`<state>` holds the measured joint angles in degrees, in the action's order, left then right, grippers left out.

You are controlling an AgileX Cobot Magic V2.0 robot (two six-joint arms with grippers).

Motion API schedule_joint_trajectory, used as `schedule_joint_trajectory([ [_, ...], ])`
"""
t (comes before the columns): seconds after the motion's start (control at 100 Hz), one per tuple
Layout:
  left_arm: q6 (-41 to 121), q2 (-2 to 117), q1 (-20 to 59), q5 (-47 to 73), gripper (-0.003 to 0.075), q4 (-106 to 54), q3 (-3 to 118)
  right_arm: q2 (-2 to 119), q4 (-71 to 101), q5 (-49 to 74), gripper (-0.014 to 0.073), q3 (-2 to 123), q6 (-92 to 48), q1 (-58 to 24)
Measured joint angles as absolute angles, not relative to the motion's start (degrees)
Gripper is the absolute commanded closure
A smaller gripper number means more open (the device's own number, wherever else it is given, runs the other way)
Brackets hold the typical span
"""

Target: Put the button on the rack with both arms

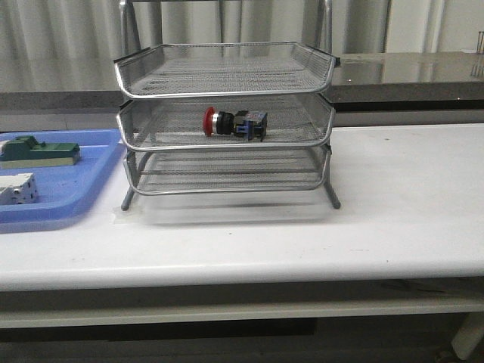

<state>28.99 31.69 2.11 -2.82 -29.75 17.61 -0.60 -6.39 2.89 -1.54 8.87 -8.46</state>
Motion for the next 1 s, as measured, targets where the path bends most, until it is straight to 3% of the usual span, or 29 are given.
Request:
schedule_joint_trajectory([
  [0.73, 29.0, 29.5, 2.1, -2.5, 0.0741, -29.6, 12.9, -0.6, -6.4, 2.9, 0.0650, -1.5, 8.9, -8.5],
  [1.0, 16.8, 26.7, 2.1, -0.7, 0.0741, -11.9, 12.4, -0.6, -6.4, 2.9, 0.0650, -1.5, 8.6, -8.5],
])
